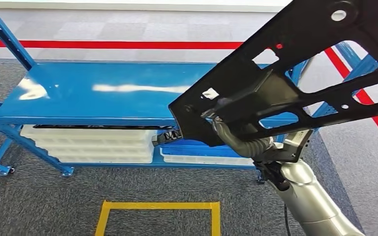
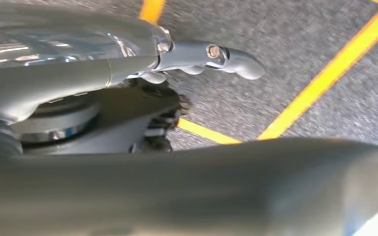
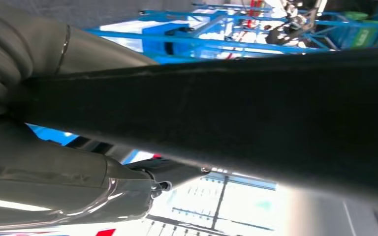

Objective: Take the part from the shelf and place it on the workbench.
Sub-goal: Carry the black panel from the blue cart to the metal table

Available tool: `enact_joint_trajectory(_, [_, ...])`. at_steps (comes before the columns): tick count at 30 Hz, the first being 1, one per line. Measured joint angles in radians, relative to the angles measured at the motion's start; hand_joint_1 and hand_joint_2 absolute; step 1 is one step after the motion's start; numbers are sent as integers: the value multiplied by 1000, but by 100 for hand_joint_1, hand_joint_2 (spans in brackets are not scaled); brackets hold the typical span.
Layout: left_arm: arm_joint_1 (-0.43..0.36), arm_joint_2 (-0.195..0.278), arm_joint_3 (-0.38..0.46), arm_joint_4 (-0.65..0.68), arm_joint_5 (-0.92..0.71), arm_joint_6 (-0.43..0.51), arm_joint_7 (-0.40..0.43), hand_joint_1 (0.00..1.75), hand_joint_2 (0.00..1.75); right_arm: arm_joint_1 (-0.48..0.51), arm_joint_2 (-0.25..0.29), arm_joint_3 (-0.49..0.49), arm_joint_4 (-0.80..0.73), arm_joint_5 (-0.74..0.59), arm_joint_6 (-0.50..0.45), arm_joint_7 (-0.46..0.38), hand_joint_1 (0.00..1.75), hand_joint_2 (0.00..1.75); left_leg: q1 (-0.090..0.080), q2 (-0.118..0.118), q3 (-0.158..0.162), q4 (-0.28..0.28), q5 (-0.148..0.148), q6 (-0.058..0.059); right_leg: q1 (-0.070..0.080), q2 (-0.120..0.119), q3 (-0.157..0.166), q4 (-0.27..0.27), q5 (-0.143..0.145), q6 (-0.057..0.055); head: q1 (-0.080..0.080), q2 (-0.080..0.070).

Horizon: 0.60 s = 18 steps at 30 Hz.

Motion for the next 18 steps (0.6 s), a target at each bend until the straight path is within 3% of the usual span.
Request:
enact_joint_trajectory(1, [1,0,0,0,0,2,1,0,175,0,-4,3,0,4,2,-3,175,175,-2,-4,-15,1,11,0,1,1,-7,54,-10,1,0,0])
enact_joint_trajectory(3, [2,0,0,0,0,3,1,0,175,0,-9,7,1,7,3,-5,175,175,-4,-13,-43,5,31,-1,2,4,16,84,33,0,0,0])
enact_joint_trajectory(5, [2,0,-1,0,0,3,1,0,175,-2,-14,11,1,9,4,-6,175,175,-4,-26,-67,16,44,-6,2,31,101,-19,81,-5,0,0])
enact_joint_trajectory(7, [-2,-1,-2,1,0,4,3,0,175,-4,-18,15,0,12,7,-12,175,175,-5,-41,-87,34,51,-13,2,68,187,-149,72,-12,-1,0])
enact_joint_trajectory(8, [-3,-2,-2,1,0,4,3,0,175,-7,-21,17,0,13,9,-16,175,175,-6,-50,-97,41,56,-17,3,77,208,-186,59,-14,-1,0])
enact_joint_trajectory(11, [-3,0,-3,1,-4,6,5,0,175,-14,-23,24,-1,18,15,-24,175,175,-7,-70,-126,53,68,-34,-2,48,207,-215,42,-28,-1,0])
enact_joint_trajectory(13, [-1,2,-3,1,-9,7,6,0,175,-14,-25,27,0,21,19,-26,175,175,-4,-50,-154,106,25,-47,-9,23,198,-219,48,-40,-2,0])
enact_joint_trajectory(15, [-1,2,-6,1,-13,11,6,0,175,-12,-27,31,0,24,22,-32,175,175,4,-22,-196,226,-49,-61,-7,-5,191,-218,53,-45,-3,0])
enact_joint_trajectory(16, [-1,2,-7,1,-15,13,6,0,175,-10,-29,32,1,25,24,-35,175,175,8,-14,-212,281,-71,-66,-6,-19,189,-218,54,-45,-3,0])
enact_joint_trajectory(17, [1,2,-9,1,-16,14,6,0,175,-8,-31,34,1,26,25,-38,175,175,10,-10,-215,309,-75,-69,-6,-33,187,-218,56,-45,-3,0])
enact_joint_trajectory(18, [2,2,-10,1,-16,15,6,0,175,-7,-32,36,1,26,25,-40,175,175,12,-7,-199,299,-61,-70,-5,-47,187,-218,56,-44,-3,0])
